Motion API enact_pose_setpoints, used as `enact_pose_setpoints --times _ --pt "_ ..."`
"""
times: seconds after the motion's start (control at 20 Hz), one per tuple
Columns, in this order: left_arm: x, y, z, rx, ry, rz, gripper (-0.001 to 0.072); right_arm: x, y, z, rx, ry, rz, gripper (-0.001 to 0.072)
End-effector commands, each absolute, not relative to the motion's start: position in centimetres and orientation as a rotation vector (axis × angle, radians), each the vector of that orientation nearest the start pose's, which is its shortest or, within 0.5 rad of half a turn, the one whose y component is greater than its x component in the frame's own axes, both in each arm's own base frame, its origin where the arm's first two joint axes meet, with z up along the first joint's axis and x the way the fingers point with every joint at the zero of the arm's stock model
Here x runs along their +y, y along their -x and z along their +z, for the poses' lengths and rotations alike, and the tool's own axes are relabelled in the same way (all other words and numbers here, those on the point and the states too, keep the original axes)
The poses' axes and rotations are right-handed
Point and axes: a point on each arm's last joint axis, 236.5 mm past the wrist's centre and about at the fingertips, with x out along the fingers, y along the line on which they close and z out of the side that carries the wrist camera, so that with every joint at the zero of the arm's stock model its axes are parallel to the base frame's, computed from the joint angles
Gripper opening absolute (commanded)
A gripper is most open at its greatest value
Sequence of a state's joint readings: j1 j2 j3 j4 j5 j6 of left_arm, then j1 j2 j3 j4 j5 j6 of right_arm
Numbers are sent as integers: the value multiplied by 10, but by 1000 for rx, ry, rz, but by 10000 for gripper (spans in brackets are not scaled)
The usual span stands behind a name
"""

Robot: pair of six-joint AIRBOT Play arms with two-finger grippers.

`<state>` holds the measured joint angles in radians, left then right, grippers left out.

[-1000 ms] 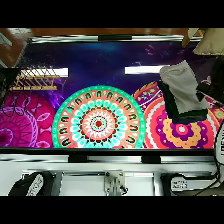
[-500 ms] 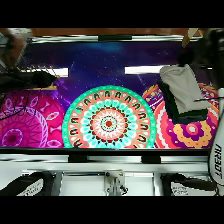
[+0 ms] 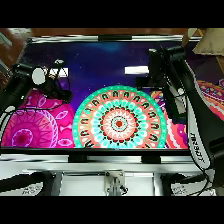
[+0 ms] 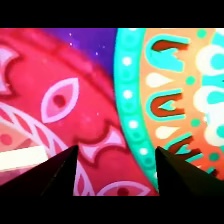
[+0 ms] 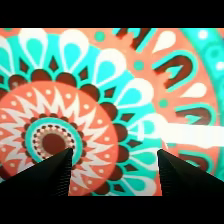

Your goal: Fold the shirts.

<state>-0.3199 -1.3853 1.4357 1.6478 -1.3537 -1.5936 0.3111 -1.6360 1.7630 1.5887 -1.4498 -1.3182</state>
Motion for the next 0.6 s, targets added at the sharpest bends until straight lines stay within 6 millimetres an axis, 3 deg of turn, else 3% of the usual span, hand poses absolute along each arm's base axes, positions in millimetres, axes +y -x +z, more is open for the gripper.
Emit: enact_pose_setpoints --times 0.0,0.55 --pt "-107 -386 48 1316 -272 -179 576 158 -435 45 1363 -40 149 634" --pt "-107 -386 47 1316 -272 -179 576 159 -437 46 1356 -41 150 634"
